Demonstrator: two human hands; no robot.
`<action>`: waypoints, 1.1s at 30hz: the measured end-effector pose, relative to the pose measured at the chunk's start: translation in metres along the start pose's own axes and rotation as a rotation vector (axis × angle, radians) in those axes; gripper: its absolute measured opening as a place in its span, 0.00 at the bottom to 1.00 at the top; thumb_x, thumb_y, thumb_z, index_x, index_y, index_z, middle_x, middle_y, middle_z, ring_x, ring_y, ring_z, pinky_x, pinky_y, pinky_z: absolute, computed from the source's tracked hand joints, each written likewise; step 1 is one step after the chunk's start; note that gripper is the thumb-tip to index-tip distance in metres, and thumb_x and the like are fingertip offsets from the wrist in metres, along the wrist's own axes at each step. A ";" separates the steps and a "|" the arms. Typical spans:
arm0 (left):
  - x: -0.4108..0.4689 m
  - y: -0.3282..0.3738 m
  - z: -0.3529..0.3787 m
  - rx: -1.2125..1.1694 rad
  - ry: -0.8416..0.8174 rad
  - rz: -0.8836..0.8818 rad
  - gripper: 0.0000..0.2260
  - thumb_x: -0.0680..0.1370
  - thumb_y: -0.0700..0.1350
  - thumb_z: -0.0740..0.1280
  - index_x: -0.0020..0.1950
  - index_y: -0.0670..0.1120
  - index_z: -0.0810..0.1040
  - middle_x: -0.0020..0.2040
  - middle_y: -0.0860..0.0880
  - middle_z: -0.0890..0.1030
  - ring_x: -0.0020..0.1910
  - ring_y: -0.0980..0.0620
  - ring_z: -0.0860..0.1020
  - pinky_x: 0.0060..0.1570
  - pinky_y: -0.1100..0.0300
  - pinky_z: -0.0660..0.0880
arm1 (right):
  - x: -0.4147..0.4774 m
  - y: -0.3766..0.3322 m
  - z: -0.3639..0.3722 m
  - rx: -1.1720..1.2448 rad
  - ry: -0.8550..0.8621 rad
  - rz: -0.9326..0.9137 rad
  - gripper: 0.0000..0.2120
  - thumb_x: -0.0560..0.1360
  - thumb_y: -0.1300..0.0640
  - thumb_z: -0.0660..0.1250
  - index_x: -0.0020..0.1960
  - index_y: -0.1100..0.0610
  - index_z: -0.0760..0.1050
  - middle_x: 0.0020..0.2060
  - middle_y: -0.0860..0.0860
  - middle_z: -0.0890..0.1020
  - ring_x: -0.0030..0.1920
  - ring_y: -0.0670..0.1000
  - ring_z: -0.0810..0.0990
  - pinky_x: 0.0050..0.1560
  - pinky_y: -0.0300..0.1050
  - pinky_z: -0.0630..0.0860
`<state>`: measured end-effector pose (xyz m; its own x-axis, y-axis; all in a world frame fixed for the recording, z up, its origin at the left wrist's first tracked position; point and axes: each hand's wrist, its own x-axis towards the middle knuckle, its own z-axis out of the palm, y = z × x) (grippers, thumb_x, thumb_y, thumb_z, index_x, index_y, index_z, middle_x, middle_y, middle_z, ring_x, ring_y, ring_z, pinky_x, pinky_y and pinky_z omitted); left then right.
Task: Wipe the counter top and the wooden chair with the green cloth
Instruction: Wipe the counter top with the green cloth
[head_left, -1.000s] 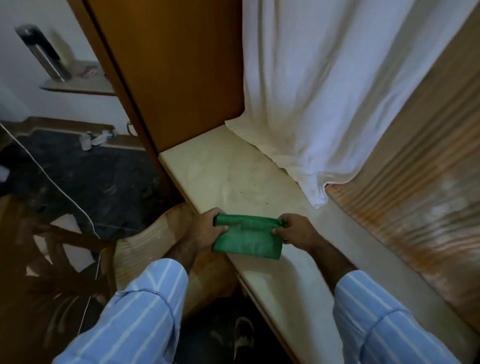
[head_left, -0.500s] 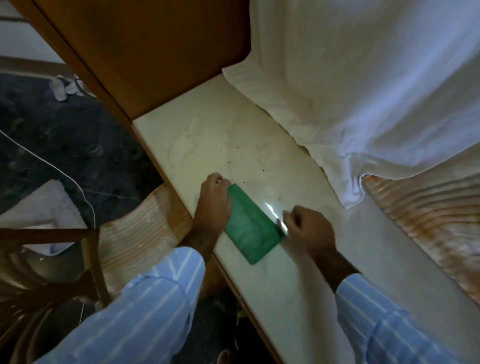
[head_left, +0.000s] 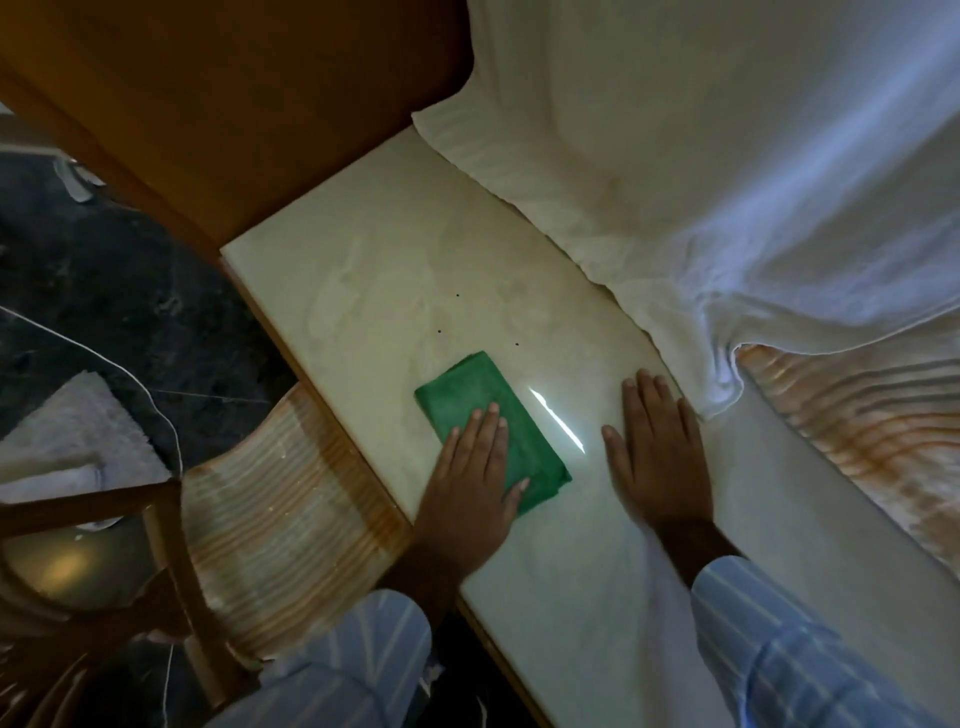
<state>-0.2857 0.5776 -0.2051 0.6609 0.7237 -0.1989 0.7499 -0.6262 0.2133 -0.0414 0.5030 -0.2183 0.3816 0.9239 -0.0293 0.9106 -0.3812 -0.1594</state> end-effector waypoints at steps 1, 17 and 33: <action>0.009 -0.008 -0.005 0.007 0.013 0.015 0.33 0.83 0.60 0.50 0.81 0.39 0.55 0.82 0.42 0.53 0.81 0.45 0.50 0.77 0.44 0.55 | -0.001 -0.002 -0.001 -0.006 0.009 -0.007 0.31 0.85 0.44 0.51 0.84 0.58 0.58 0.83 0.57 0.61 0.84 0.57 0.59 0.83 0.59 0.57; 0.200 -0.101 -0.065 0.030 -0.024 -0.153 0.33 0.83 0.59 0.48 0.81 0.39 0.48 0.83 0.41 0.48 0.81 0.42 0.49 0.78 0.49 0.47 | -0.001 -0.001 0.001 -0.051 0.048 0.001 0.30 0.85 0.44 0.52 0.83 0.58 0.60 0.83 0.57 0.62 0.84 0.57 0.59 0.82 0.60 0.59; 0.094 -0.083 -0.057 0.031 -0.054 -0.026 0.31 0.84 0.55 0.56 0.80 0.38 0.56 0.81 0.39 0.57 0.80 0.42 0.56 0.79 0.50 0.53 | -0.001 -0.004 -0.004 -0.032 0.033 0.013 0.30 0.85 0.45 0.52 0.83 0.58 0.60 0.84 0.57 0.61 0.85 0.57 0.58 0.83 0.59 0.57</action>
<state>-0.2879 0.7145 -0.1867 0.6414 0.7236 -0.2550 0.7667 -0.6170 0.1776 -0.0452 0.5040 -0.2138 0.3983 0.9172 0.0012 0.9098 -0.3949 -0.1276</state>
